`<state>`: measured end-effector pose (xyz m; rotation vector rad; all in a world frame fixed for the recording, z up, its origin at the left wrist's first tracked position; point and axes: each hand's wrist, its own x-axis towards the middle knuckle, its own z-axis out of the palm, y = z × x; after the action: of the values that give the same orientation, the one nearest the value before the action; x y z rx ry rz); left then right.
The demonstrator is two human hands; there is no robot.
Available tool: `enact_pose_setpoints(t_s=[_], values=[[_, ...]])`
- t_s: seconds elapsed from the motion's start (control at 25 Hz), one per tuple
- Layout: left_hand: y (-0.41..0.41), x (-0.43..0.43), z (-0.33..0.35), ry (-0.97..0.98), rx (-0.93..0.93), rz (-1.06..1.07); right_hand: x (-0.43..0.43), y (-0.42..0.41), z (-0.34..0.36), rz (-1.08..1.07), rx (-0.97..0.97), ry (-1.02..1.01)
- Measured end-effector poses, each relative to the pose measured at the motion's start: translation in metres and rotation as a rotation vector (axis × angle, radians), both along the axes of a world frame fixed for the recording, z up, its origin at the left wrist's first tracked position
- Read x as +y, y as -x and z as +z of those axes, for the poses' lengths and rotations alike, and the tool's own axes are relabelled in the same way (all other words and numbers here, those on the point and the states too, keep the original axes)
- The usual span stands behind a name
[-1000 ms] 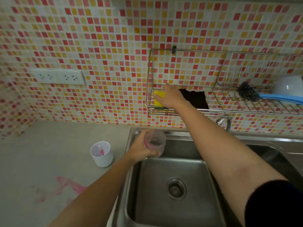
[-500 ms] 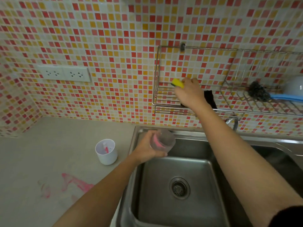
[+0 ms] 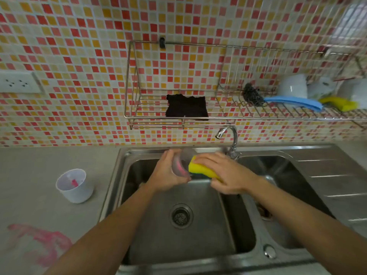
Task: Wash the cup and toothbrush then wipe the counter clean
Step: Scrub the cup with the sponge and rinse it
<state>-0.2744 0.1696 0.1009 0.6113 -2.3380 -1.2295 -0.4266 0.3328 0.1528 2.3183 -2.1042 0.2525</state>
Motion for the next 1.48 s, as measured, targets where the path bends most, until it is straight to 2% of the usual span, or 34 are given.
enact_pose_setpoints(t_s=[0.04, 0.12, 0.28, 0.36, 0.48, 0.56, 0.64, 0.76, 0.84, 0.96, 1.0, 1.04, 1.16, 1.2, 1.4, 1.48], values=[[-0.001, 0.001, 0.000, -0.005, 0.015, 0.010, -0.002, 0.001, 0.004, 0.012, 0.041, 0.006], [0.056, 0.058, 0.001, 0.002, 0.035, -0.056, 0.053, 0.054, 0.008, -0.006, 0.109, 0.017], [0.062, 0.061, -0.001, 0.095, 0.068, -0.064, 0.050, 0.068, 0.005, 0.084, 0.293, -0.074], [0.061, 0.061, -0.003, 0.150, 0.100, -0.072, 0.041, 0.070, 0.001, 0.150, 0.430, 0.059], [0.068, 0.067, -0.003, 0.250, 0.177, -0.064, 0.032, 0.075, -0.006, 0.300, 0.520, 0.279], [0.069, 0.065, -0.003, 0.295, 0.151, -0.104, 0.030, 0.081, -0.006, 0.392, 0.580, 0.322], [0.065, 0.059, -0.002, 0.253, 0.073, -0.186, 0.030, 0.091, -0.004, 0.445, 0.620, 0.304], [0.059, 0.044, 0.003, 0.074, -0.025, -0.287, 0.026, 0.095, 0.000, 0.504, 0.655, 0.257], [0.058, 0.035, 0.008, 0.059, -0.083, -0.344, 0.023, 0.090, 0.004, 0.555, 0.647, 0.256], [0.059, 0.030, 0.015, 0.206, -0.170, -0.418, 0.019, 0.081, 0.007, 0.592, 0.635, 0.253], [0.058, 0.032, 0.015, 0.292, -0.149, -0.417, 0.019, 0.077, 0.004, 0.576, 0.613, 0.261], [0.057, 0.033, 0.012, 0.424, -0.071, -0.366, 0.020, 0.072, 0.000, 0.522, 0.547, 0.258], [0.059, 0.037, -0.002, 0.925, 0.276, -0.076, 0.030, 0.064, -0.006, 0.276, 0.182, 0.134], [0.061, 0.039, -0.006, 1.031, 0.325, -0.028, 0.034, 0.062, -0.008, 0.244, 0.159, 0.117], [0.071, 0.054, -0.006, 1.136, 0.441, 0.118, 0.037, 0.047, -0.012, 0.049, 0.224, 0.035], [0.075, 0.059, -0.008, 1.133, 0.430, 0.124, 0.037, 0.045, -0.007, 0.095, 0.256, -0.029]])
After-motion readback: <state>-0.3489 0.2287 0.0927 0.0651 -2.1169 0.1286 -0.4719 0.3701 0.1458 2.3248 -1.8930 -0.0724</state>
